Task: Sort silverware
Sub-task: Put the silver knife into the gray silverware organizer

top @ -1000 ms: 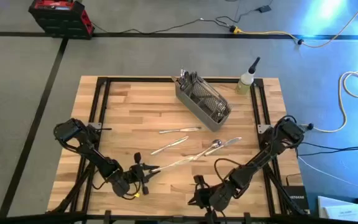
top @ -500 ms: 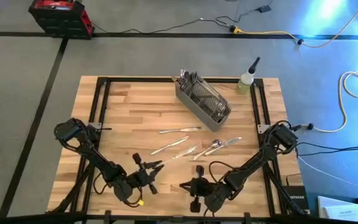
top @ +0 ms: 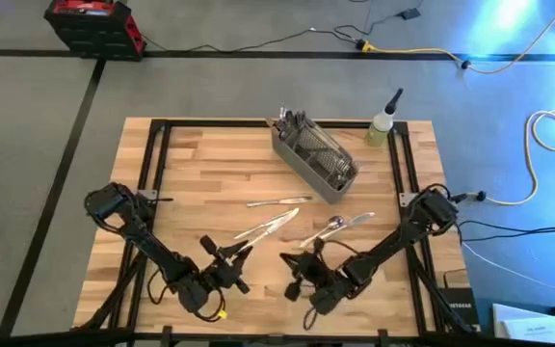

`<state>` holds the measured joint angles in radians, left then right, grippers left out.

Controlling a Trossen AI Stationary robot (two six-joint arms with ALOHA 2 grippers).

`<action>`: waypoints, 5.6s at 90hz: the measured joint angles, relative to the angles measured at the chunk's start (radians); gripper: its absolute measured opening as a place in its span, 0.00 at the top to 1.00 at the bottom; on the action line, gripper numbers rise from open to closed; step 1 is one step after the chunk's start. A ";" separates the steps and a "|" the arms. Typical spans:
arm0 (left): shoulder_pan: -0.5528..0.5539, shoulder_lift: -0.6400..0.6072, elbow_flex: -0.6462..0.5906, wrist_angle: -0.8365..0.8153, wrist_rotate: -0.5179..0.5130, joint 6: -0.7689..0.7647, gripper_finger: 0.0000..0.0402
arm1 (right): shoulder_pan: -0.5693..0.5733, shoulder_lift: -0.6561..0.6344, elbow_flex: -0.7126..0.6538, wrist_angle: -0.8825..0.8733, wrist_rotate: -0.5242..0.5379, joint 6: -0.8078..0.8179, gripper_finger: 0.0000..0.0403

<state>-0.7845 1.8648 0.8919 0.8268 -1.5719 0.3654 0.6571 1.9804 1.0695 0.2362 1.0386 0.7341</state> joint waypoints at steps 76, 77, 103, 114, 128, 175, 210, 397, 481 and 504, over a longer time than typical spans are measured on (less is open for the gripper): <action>0.018 0.000 0.006 0.031 0.001 0.032 0.86 | -0.102 0.135 -0.261 1.180 -0.478 -0.474 1.00; 0.019 0.000 0.006 0.031 0.001 0.032 0.86 | -0.102 0.135 -0.258 1.181 -0.474 -0.474 1.00; 0.042 0.000 0.006 0.122 0.000 0.143 0.86 | -0.157 0.135 -0.212 1.211 -0.445 -0.433 0.88; 0.042 0.000 0.006 0.242 0.000 0.289 0.86 | -0.184 0.135 -0.211 1.226 -0.419 -0.397 0.77; 0.042 0.000 0.006 0.323 0.000 0.396 0.86 | -0.201 0.135 -0.211 1.305 -0.418 -0.371 0.69; 0.048 0.000 0.006 0.323 0.031 0.390 0.86 | -0.236 0.135 -0.146 1.277 -0.359 -0.316 0.69; 0.053 0.000 0.006 0.315 0.050 0.360 0.86 | -0.247 0.135 -0.146 1.283 -0.375 -0.318 0.69; 0.142 -0.006 -0.360 0.058 0.702 -0.839 0.78 | -0.360 -0.475 -0.362 0.639 -0.129 -0.655 1.00; 0.181 -0.006 -0.359 -0.041 0.830 -0.913 0.78 | -0.876 -0.519 -0.174 -0.169 -0.362 -0.324 0.96; 0.181 -0.006 -0.359 -0.040 0.831 -0.913 0.78 | -0.866 -0.517 -0.175 -0.179 -0.343 -0.322 0.76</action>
<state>-0.6033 1.8591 0.5331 0.7873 -0.7408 -0.5476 -0.2089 1.4636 0.8948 0.0570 0.6953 0.4121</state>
